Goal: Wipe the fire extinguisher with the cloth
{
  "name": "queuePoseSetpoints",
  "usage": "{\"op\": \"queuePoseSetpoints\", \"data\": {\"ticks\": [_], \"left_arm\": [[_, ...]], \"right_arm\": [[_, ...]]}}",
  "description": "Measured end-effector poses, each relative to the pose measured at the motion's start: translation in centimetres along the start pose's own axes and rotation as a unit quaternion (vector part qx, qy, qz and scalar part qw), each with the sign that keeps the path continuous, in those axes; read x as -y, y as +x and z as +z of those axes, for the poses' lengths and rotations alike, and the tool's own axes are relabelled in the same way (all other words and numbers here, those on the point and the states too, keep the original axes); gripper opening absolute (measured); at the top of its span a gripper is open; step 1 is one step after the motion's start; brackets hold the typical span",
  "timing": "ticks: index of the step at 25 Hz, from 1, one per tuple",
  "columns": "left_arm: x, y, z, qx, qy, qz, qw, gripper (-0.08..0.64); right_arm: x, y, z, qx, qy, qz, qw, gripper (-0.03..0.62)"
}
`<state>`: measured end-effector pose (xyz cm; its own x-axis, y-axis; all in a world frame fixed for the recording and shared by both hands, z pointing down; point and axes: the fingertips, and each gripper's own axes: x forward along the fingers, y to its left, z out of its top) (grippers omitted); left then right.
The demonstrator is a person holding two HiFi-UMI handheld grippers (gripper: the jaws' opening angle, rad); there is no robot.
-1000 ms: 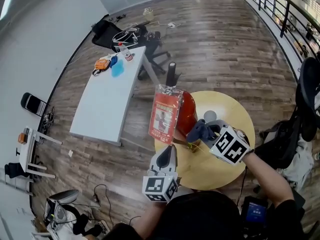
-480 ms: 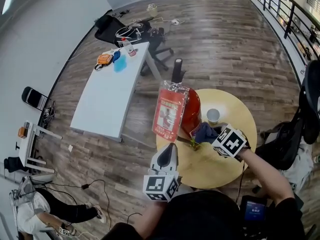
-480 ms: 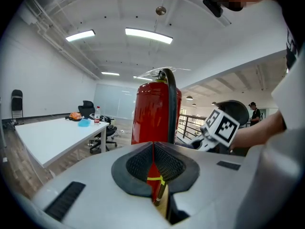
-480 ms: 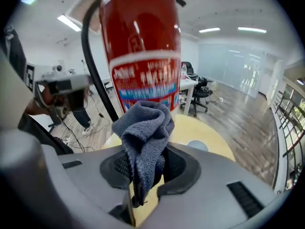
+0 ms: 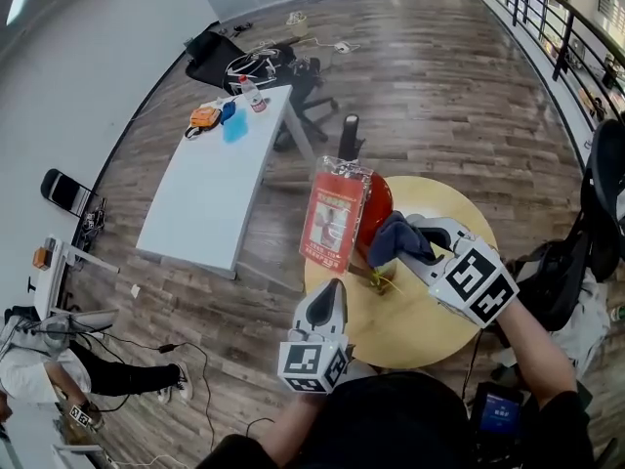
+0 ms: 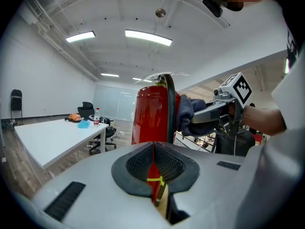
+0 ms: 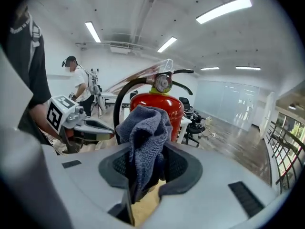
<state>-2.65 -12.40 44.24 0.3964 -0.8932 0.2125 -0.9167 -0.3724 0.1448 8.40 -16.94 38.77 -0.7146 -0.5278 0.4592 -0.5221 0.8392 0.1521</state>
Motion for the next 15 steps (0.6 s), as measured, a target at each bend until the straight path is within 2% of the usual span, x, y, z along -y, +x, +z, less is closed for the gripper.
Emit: {"op": "queuePoseSetpoints", "data": {"ticks": [3,7,9,12,15], "left_arm": [[-0.3,-0.5,-0.1,-0.002,0.001,0.003,1.0,0.025],[-0.6,-0.8,-0.1,-0.001,0.001,0.006,1.0,0.025],[-0.5,-0.9,-0.1,0.001,0.002,0.006,1.0,0.025],[-0.4,-1.0,-0.2,0.0,0.002,0.005,1.0,0.025],[-0.2,-1.2,-0.4,-0.001,0.001,0.004,1.0,0.025]], "right_arm": [[0.1,-1.1,1.6,0.04,0.023,-0.006,0.999,0.124],[0.8,-2.0,4.0,0.068,0.008,-0.011,0.998,0.123],[1.7,-1.9,4.1,0.059,0.003,-0.02,0.998,0.12],[3.6,-0.5,2.0,0.026,0.0,-0.048,0.999,0.112],[3.8,1.0,-0.5,-0.009,-0.011,-0.048,0.999,0.109]]}}
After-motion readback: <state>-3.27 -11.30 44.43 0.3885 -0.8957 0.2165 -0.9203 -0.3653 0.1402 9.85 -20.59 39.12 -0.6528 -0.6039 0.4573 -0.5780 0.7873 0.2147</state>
